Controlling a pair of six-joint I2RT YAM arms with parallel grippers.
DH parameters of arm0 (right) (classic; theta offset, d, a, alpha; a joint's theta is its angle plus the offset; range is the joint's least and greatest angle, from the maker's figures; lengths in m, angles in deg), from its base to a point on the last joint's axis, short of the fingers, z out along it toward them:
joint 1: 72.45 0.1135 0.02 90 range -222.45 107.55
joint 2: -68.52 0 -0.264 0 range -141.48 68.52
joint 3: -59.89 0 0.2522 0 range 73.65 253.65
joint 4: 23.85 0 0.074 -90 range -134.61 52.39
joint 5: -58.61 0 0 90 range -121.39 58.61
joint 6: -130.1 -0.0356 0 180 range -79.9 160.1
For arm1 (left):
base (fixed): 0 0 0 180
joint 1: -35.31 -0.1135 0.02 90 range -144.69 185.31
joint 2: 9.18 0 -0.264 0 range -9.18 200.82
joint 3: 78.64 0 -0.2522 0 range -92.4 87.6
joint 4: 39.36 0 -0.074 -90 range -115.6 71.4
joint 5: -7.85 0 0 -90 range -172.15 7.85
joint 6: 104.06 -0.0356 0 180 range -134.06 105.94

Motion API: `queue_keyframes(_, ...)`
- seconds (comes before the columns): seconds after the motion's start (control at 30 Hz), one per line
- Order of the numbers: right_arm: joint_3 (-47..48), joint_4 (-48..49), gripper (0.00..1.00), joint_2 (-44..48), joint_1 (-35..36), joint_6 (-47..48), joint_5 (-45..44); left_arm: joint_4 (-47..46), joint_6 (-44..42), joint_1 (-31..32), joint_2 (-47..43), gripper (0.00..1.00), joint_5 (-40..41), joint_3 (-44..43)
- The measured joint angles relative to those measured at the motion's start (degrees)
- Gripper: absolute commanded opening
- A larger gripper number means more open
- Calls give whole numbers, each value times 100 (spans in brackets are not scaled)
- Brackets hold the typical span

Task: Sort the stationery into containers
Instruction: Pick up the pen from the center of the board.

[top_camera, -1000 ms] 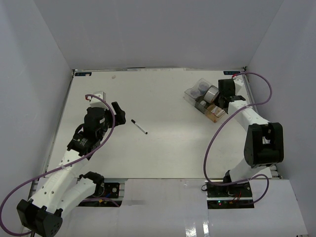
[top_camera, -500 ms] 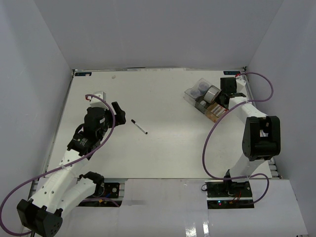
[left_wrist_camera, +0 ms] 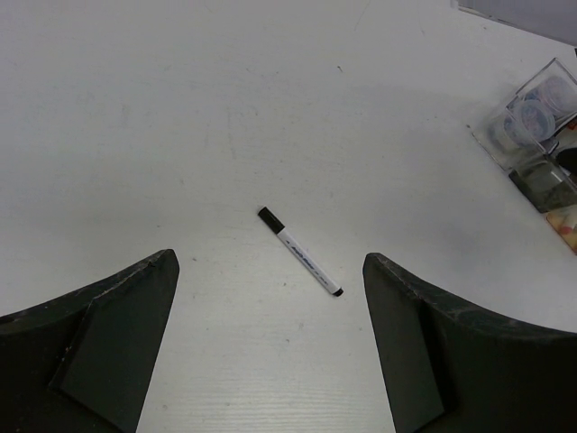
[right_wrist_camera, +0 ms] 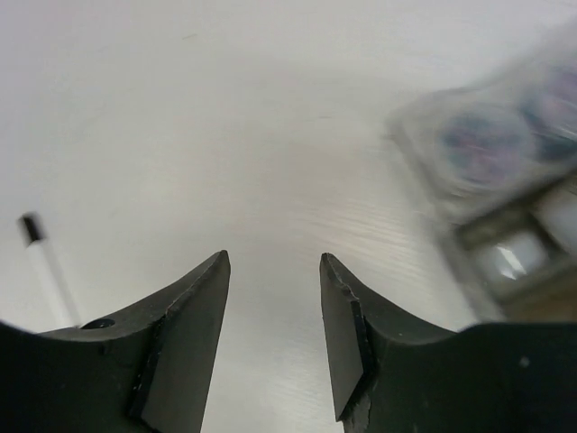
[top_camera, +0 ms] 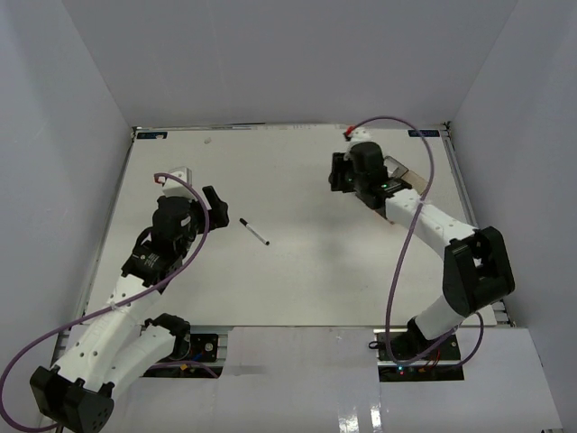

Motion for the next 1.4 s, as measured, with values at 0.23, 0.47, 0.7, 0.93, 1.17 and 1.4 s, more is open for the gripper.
queue_keyframes(0.23, 511, 295, 53, -763, 1843, 1029, 621, -46, -42, -28, -219, 95, 129, 42)
queue_keyframes(0.47, 1790, 256, 53, -2310, 2662, 1508, 680, -221, -74, -39, -748, 95, 385, 214)
queue_keyframes(0.7, 2651, -50, 53, -3294, 3016, 1596, 699, -404, -87, -72, -1008, 95, 470, 313)
queue_keyframes(0.93, 2896, -133, 51, -3727, 3067, 1585, 542, -409, -87, -111, -868, 95, 452, 313)
queue_keyframes(1.17, 2645, 17, 45, -3766, 3086, 1545, 348, -409, -87, -140, -820, 95, 396, 313)
queue_keyframes(1.4, 1777, 514, 17, -3305, 3158, 1467, 160, -409, -87, -164, -756, 95, 297, 313)
